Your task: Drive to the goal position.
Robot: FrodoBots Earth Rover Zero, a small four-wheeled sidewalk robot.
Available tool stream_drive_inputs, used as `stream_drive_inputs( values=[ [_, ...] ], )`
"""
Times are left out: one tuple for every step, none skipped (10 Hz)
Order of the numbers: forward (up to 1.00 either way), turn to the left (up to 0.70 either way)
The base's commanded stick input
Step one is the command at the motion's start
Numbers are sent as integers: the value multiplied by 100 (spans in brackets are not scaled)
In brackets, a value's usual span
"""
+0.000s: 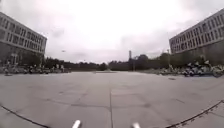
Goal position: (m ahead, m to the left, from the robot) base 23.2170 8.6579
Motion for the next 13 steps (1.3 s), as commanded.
stream_drive_inputs(
  values=[
    [70,0],
    [70,0],
    [70,0],
    [70,0],
    [70,0],
    [70,0],
    [70,0],
    [70,0],
    [70,0],
    [70,1],
    [70,3],
    [70,3],
    [70,1]
  ],
)
